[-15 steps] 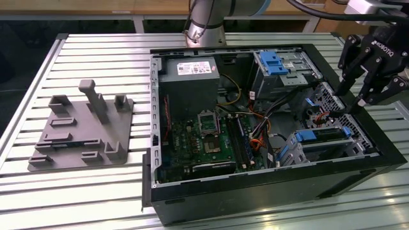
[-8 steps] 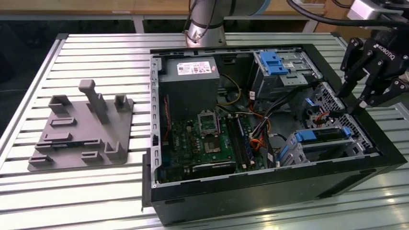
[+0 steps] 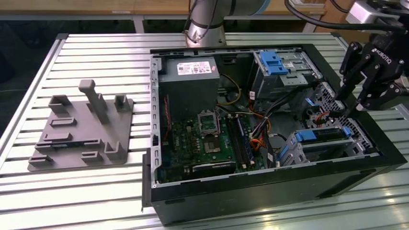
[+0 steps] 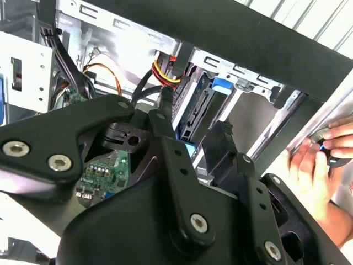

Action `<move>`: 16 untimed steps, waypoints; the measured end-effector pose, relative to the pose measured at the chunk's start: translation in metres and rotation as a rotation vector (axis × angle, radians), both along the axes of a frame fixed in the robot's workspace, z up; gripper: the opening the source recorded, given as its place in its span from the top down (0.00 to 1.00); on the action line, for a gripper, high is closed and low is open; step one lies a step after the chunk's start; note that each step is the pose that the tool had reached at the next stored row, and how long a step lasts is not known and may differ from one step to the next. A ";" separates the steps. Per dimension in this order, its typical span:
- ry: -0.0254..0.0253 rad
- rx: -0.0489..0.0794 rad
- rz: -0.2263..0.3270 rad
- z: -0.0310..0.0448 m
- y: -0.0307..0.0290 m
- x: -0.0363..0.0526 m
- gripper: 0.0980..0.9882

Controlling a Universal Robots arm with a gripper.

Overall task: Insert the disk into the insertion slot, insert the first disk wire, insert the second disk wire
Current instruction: 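Insert the first disk wire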

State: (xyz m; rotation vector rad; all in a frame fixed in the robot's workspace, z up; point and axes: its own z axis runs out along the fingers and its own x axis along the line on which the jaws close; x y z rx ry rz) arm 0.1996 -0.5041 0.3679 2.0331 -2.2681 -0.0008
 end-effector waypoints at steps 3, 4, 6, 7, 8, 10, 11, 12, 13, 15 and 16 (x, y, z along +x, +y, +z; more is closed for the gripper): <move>0.0086 0.000 0.000 -0.0024 0.0000 0.0031 0.55; 0.0086 0.000 0.000 -0.0036 -0.0001 0.0033 0.55; 0.0087 0.000 0.000 -0.0065 -0.0001 0.0033 0.55; 0.0087 0.000 0.000 -0.0079 -0.0001 0.0033 0.55; 0.0087 0.000 0.000 -0.0092 0.0000 0.0033 0.55; 0.0086 0.000 0.001 -0.0107 0.0028 0.0034 0.55; 0.0087 0.000 0.001 -0.0114 0.0049 0.0034 0.55; 0.0087 0.000 0.000 -0.0120 0.0064 0.0033 0.55; 0.0087 -0.001 0.000 -0.0129 0.0070 0.0034 0.55; 0.0088 -0.002 0.000 -0.0149 0.0077 0.0037 0.55; 0.0089 -0.002 0.000 -0.0159 0.0079 0.0041 0.55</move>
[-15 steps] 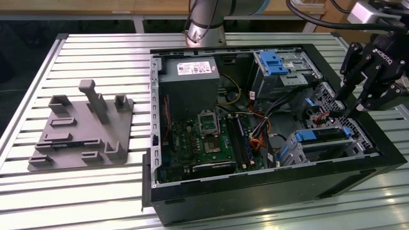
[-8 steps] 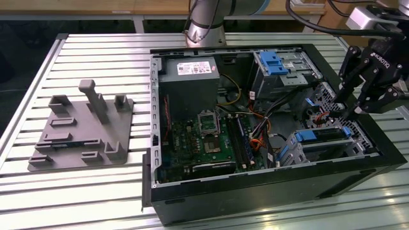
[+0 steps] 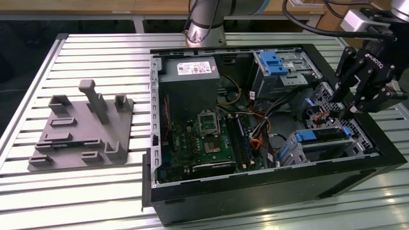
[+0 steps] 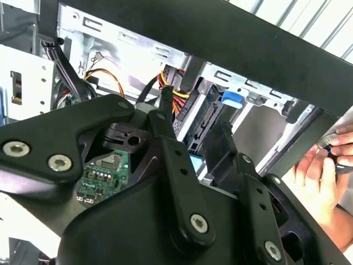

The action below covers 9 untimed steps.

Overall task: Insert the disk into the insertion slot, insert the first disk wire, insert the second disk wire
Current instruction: 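Insert the first disk wire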

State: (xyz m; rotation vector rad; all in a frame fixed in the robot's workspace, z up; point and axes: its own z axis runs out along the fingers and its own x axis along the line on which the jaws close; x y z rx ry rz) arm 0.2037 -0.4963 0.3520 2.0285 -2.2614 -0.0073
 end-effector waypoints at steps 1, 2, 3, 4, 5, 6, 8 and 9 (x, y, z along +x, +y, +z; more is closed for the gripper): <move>0.0002 0.000 0.000 -0.0008 0.0003 0.0004 0.55; 0.0005 -0.001 0.000 -0.0016 0.0008 0.0010 0.57; 0.0008 -0.001 0.000 -0.0024 0.0017 0.0016 0.64; 0.0010 -0.002 0.000 -0.0032 0.0028 0.0019 0.64; 0.0012 -0.003 0.000 -0.0040 0.0039 0.0020 0.64; 0.0013 -0.005 0.000 -0.0048 0.0049 0.0021 0.71; 0.0016 -0.008 0.000 -0.0066 0.0064 0.0020 0.71; 0.0017 -0.009 0.000 -0.0076 0.0067 0.0021 0.71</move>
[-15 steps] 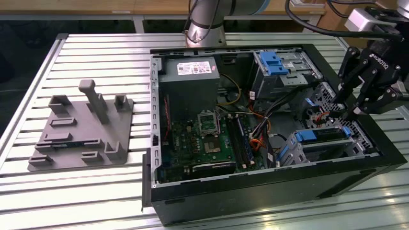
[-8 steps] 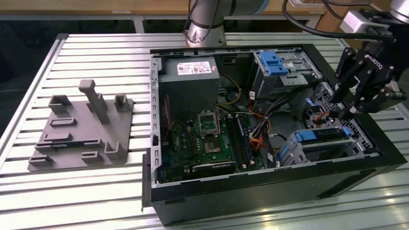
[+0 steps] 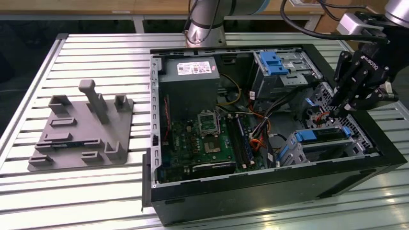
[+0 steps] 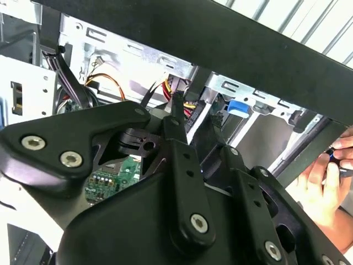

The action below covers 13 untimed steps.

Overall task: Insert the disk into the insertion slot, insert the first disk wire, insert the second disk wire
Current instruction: 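Insert the first disk wire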

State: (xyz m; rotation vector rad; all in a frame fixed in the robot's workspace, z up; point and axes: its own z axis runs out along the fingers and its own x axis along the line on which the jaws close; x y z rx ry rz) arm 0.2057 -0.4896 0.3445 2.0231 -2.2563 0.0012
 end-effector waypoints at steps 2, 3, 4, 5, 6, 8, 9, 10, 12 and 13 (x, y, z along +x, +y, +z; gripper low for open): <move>0.0003 -0.002 0.000 -0.0011 0.0001 0.0000 0.71; 0.0006 -0.003 0.000 -0.0011 0.0001 0.0000 0.71; 0.0007 -0.003 0.000 -0.0011 0.0001 0.0000 0.71; 0.0007 -0.003 0.000 -0.0011 0.0000 0.0000 0.71; 0.0008 -0.003 0.000 -0.0012 0.0000 0.0000 0.71; 0.0008 -0.002 0.000 -0.0013 -0.0008 0.0001 0.71; 0.0008 -0.003 0.000 -0.0013 -0.0015 0.0001 0.71; 0.0008 -0.003 0.000 -0.0013 -0.0024 0.0001 0.71; 0.0008 -0.002 0.000 -0.0015 -0.0031 0.0000 0.71; 0.0008 -0.003 0.000 -0.0015 -0.0030 0.0000 0.71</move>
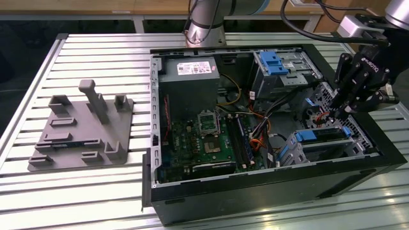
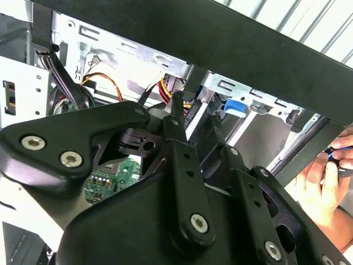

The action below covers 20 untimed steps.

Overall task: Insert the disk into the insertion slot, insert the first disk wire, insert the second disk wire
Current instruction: 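Insert the first disk wire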

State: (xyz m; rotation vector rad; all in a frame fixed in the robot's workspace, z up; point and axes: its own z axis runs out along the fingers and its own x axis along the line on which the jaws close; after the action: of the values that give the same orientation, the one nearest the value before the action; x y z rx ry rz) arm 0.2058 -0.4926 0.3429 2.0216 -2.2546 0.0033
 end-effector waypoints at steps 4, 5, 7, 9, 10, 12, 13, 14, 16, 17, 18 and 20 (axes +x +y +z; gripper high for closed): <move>0.0011 -0.001 0.000 -0.0007 0.0000 -0.0001 0.71; 0.0012 -0.002 0.000 -0.0010 0.0000 -0.0001 0.71; 0.0021 -0.006 0.000 -0.0014 0.0000 0.0000 0.71; 0.0031 -0.010 0.000 -0.0018 0.0001 0.0000 0.71; 0.0038 -0.012 0.000 -0.0019 0.0003 0.0000 0.73; 0.0055 -0.018 0.000 -0.0020 0.0013 0.0000 0.81; 0.0064 -0.021 0.000 -0.0022 0.0019 0.0000 0.81; 0.0074 -0.025 0.000 -0.0023 0.0024 0.0000 0.81; 0.0094 -0.032 0.000 -0.0027 0.0037 0.0000 0.81; 0.0103 -0.036 0.000 -0.0029 0.0043 0.0000 0.81; 0.0110 -0.040 0.000 -0.0031 0.0049 0.0000 0.81; 0.0121 -0.046 0.000 -0.0036 0.0062 0.0000 0.81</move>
State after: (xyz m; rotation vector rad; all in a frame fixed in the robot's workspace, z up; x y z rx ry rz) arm 0.2057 -0.4864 0.3394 1.9934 -2.2265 0.0420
